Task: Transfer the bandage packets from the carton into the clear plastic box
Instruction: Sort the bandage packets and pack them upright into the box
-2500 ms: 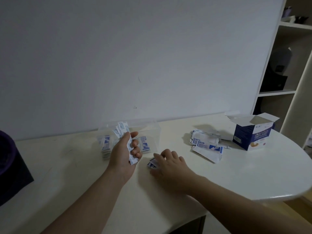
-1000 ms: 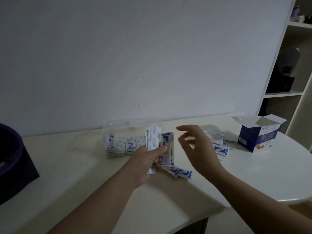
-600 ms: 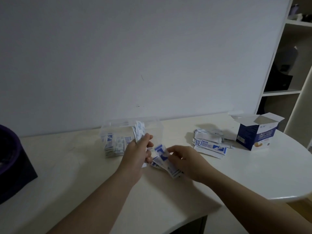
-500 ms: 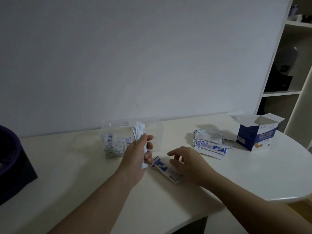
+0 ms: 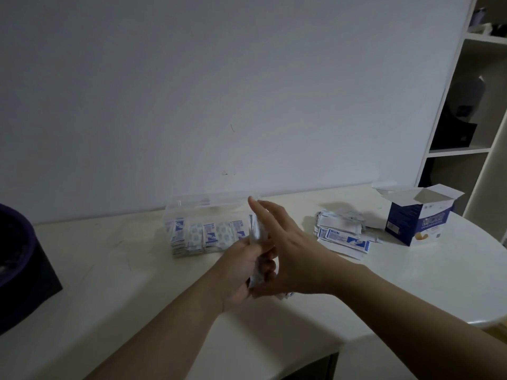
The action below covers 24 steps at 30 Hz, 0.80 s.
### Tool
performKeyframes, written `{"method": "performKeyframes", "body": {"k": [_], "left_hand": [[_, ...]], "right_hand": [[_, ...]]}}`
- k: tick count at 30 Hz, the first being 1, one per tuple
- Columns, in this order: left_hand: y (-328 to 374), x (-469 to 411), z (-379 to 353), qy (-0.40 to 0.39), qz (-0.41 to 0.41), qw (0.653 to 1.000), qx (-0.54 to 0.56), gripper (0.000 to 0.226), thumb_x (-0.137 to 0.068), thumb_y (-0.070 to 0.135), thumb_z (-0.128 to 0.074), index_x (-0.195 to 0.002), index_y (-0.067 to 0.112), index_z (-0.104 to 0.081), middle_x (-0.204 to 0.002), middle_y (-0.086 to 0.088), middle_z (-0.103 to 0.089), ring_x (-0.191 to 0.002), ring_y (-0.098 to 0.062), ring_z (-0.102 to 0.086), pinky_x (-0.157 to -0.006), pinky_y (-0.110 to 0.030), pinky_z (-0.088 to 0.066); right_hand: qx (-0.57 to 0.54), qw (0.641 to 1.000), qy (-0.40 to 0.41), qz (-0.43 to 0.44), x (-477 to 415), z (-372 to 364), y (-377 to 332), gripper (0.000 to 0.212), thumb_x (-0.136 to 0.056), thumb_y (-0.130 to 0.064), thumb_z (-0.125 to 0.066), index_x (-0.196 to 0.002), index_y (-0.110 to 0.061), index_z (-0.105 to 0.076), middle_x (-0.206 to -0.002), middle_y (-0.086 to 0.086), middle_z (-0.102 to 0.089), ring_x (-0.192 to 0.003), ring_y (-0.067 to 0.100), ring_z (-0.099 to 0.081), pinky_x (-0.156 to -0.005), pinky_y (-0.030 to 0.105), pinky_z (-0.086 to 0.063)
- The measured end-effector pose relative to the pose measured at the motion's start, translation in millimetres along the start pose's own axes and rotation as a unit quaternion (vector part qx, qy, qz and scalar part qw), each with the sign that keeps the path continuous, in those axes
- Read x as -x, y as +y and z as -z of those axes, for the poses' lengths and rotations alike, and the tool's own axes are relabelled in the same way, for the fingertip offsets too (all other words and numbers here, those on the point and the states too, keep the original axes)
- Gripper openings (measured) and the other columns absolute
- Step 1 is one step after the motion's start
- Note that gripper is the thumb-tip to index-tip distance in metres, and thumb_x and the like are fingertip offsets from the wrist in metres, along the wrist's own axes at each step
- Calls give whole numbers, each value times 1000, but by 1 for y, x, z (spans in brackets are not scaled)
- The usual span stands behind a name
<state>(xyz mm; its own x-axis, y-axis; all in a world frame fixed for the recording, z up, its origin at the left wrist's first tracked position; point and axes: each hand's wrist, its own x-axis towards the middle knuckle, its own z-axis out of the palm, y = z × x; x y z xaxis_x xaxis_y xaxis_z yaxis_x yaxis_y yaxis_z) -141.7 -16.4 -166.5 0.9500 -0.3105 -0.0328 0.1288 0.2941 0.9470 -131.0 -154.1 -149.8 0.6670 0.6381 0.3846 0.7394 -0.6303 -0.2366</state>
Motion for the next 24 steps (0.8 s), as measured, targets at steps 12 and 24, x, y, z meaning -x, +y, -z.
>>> {"method": "performKeyframes", "body": {"k": [12, 24], "left_hand": [[1, 3, -4, 6, 36, 999, 23, 15, -97, 10, -44, -89, 9, -57, -72, -7, -46, -60, -16, -40, -52, -27, -39], [2, 5, -10, -21, 20, 998, -48, 16, -96, 7, -43, -95, 9, -59, -87, -14, -57, -73, -24, -55, -66, -38, -48]], "right_hand": [[49, 998, -22, 18, 4, 7, -6, 104, -60, -48, -83, -143, -39, -21, -147, -4, -6, -122, 19, -42, -85, 16, -41], [15, 1000, -13, -2, 9, 7, 1, 80, -66, -43, -80, -132, -32, -36, -137, -11, -17, -97, 10, -51, -79, 15, -49]]}}
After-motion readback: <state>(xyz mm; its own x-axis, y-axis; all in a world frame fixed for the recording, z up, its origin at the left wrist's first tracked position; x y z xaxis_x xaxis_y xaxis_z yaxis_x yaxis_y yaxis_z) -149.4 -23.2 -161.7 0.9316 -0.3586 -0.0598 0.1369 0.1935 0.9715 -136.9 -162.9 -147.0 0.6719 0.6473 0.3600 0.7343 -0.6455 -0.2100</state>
